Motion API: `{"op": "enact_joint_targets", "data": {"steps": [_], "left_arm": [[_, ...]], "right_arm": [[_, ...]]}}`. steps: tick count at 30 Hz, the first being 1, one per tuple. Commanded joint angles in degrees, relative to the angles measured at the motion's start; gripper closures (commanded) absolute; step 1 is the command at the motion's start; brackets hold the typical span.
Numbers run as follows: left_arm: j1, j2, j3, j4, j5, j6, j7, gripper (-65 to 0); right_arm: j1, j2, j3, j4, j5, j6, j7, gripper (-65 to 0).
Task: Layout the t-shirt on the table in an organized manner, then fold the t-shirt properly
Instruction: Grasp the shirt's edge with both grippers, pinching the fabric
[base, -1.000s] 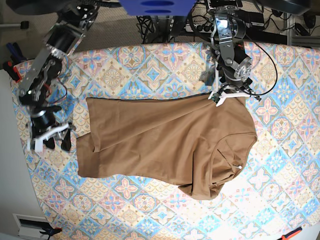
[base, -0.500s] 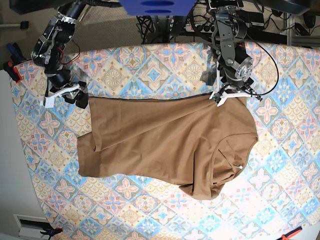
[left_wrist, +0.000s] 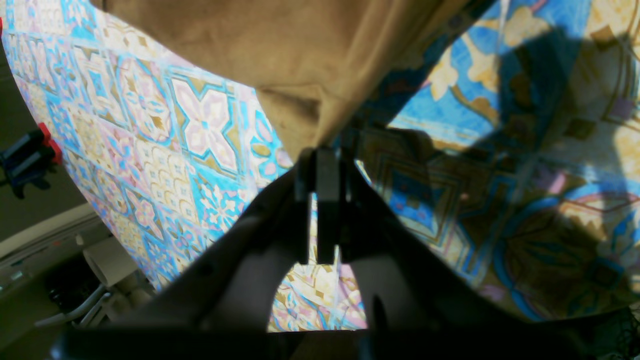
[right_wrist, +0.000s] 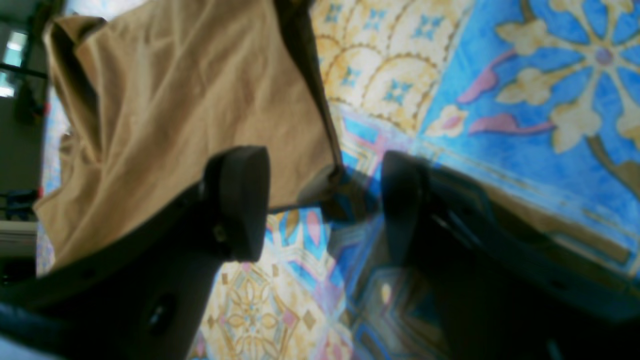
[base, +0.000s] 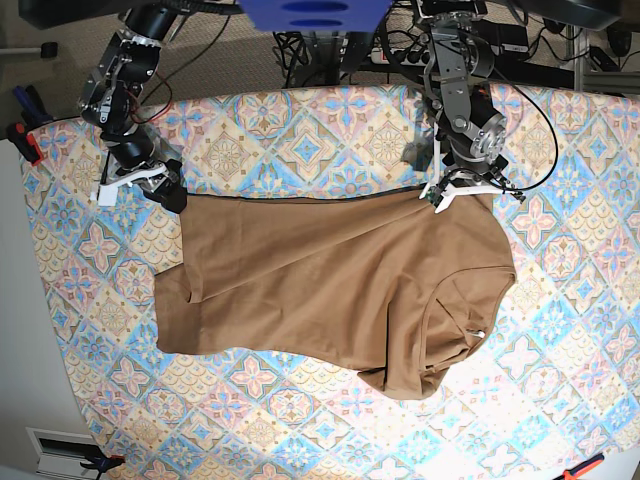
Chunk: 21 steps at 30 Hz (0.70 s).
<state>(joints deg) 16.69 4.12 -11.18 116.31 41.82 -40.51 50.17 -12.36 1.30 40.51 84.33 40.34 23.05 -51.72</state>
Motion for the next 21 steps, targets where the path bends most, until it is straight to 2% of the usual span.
{"op": "enact_joint_targets", "data": {"steps": [1,10,15,17,21], "left_arm": [[-0.3,0.1,0.1,1.0,0.3,0.5,-0.2,0.0],[-0.3,0.1,0.1,1.0,0.4,0.5,-0.2,0.0],[-0.3,0.1,0.0,1.0,0.4,0.5,-0.2,0.0],[-0.3,0.1,-0.1,1.0,0.3,0.5,-0.2,0.0],[-0.2,0.1,0.0,1.0,0.3,0.5,-0.2,0.0]], "right_arm": [[0.0,0.2,0.0,0.0,-1.0,-0.4,-1.9,-34.6],[0.0,0.1,-9.5,0.1,-1.0,-0.4,-1.9,-34.6],[0.0,-1.1,-10.7,0.1,-1.0,-0.4,-1.9,-33.9],[0.0,-1.1,-10.8,0.1,-1.0,-0.4,-1.9,-28.9],[0.0,-1.1,-10.6,0.1,-1.0,-0.6,-1.9,-6.7]]}}
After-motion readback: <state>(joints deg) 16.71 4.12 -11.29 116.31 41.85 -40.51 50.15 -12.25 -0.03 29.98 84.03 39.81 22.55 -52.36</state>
